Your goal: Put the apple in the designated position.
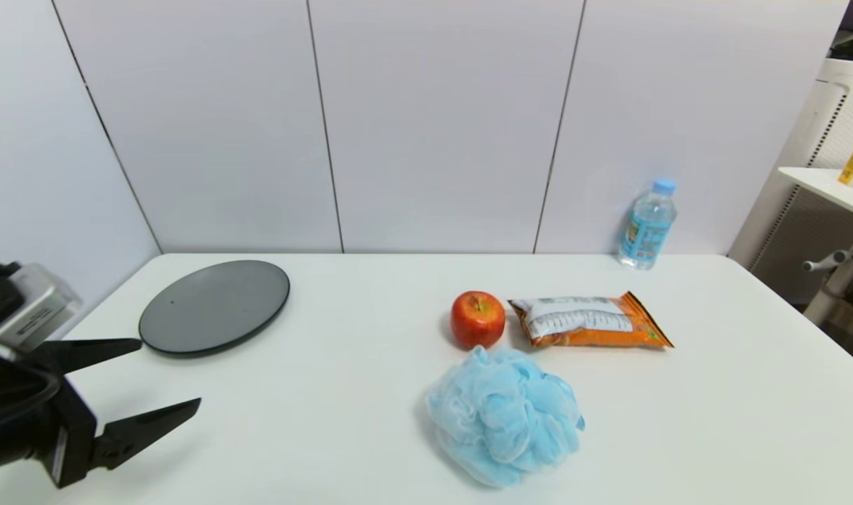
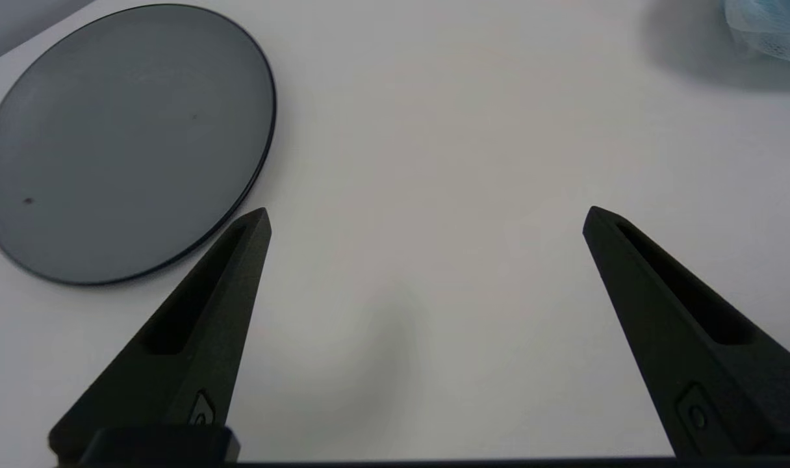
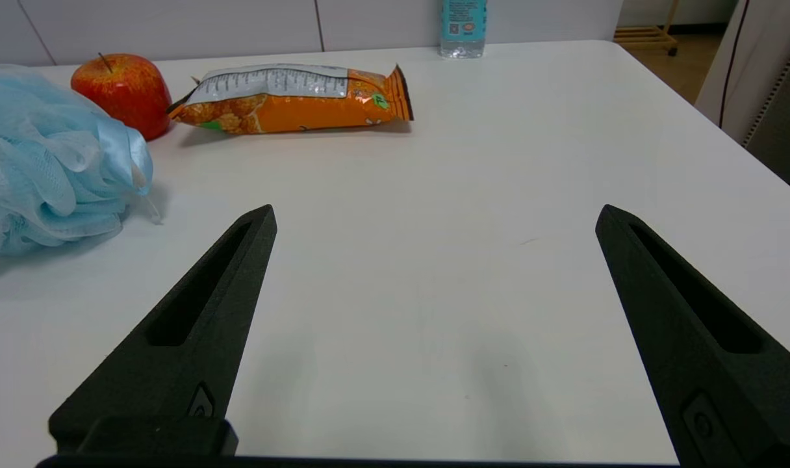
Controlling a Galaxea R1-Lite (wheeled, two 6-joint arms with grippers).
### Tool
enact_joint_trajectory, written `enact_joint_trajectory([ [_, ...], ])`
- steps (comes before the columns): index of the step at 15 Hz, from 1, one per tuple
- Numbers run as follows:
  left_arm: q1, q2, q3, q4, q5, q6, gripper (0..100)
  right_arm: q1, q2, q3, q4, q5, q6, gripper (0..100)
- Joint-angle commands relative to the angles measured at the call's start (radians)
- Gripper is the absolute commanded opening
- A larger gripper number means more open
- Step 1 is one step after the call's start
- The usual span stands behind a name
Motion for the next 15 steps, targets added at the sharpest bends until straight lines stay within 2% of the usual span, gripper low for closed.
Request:
enact_joint_trajectory([
  [1,0.078,-0.538,0.361,-0.208,0.262,-0.129,100,0.001,0.001,0.000,0.000,0.000,0.001,100],
  [4,0.096,-0.795,0.551,-0.232,0.265,-0.191,100,0.001,0.001,0.000,0.000,0.000,0.001,100],
  [6,0.075,-0.920,0.559,-0.123,0.302,-0.217,100,0.001,0.001,0.000,0.000,0.000,0.001,100],
  [8,0.058,-1.072,0.527,0.050,0.332,-0.255,100,0.001,0.001,0.000,0.000,0.000,0.001,100],
  [10,0.058,-1.070,0.527,0.038,0.326,-0.257,100,0.001,0.001,0.000,0.000,0.000,0.001,100],
  [12,0.057,-1.070,0.559,-0.041,0.326,-0.269,100,0.001,0.001,0.000,0.000,0.000,0.001,100],
  [15,0.057,-1.070,0.559,-0.030,0.329,-0.298,100,0.001,0.001,0.000,0.000,0.000,0.001,100],
])
